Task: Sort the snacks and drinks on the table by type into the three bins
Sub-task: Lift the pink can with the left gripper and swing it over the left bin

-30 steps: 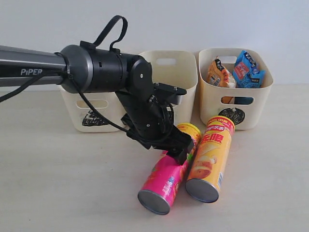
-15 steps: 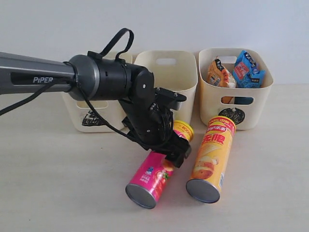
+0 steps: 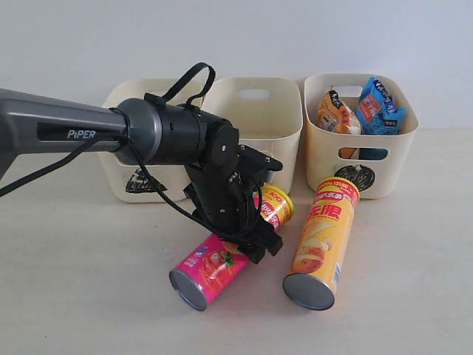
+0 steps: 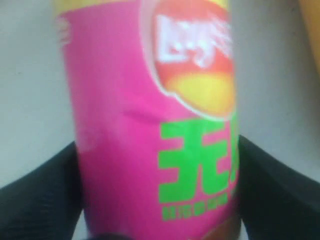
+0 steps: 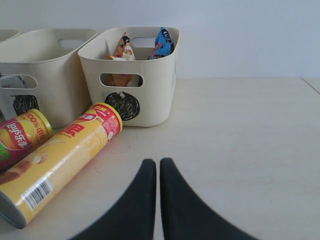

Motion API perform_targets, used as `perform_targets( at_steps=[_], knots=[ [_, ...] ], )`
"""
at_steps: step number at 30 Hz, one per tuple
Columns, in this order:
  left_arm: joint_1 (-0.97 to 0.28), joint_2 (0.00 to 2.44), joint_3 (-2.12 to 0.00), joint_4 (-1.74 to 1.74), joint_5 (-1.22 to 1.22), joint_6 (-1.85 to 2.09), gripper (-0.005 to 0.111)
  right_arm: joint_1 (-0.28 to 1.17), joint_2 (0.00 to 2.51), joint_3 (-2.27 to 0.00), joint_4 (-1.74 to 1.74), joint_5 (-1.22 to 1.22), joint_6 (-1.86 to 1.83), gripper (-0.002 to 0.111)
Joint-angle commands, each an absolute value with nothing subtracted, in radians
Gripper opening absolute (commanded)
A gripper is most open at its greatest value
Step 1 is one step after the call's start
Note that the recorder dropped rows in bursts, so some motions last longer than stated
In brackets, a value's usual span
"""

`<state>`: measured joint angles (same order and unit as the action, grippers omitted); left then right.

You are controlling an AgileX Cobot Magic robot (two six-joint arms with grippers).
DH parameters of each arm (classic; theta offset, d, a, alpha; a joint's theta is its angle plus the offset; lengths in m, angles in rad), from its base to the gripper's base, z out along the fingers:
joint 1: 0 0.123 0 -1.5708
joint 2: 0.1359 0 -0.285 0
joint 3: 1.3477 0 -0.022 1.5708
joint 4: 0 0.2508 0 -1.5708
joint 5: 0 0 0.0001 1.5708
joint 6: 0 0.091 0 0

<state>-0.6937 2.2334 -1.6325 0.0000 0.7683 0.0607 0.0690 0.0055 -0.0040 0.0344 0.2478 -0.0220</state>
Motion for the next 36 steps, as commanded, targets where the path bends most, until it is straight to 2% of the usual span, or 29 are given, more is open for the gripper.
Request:
perform_targets(
  at_steps=[1,4,5,6,15,25,30,36],
  knots=[
    [-0.695,2.233,-1.627,0.027,0.792,0.045,0.037,0.069,0.000,0.000,0.034,0.236,-0.024,0.000],
    [-0.695,2.233,-1.627,0.027,0.805,0.045,0.012,0.069,0.000,0.000,0.034,0.236,-0.024,0.000],
    [-0.695,2.233,-1.627,0.027,0.811,0.045,0.005,0.069,0.000,0.000,0.034,0.236,-0.024,0.000],
    [-0.695,2.233,-1.627,0.027,0.822,0.051,0.004,0.069,0.000,0.000,0.034,0.236,-0.024,0.000],
    [-0.695,2.174,-1.629,0.068,0.862,0.041,0.004,0.069,0.000,0.000,0.034,0.236,-0.024,0.000],
    [-0.695,1.981,-1.629,0.064,1.001,0.063,0.004,0.069,0.000,0.000,0.034,0.236,-0.024,0.000],
    [-0.692,1.852,-1.629,0.061,0.984,0.067,0.004,0.069,0.000,0.000,0.034,0.236,-0.024,0.000],
    [-0.600,1.737,-1.629,0.063,0.949,0.029,0.004,0.069,0.000,0.000,0.036,0.200,-0.024,0.000]
  ],
)
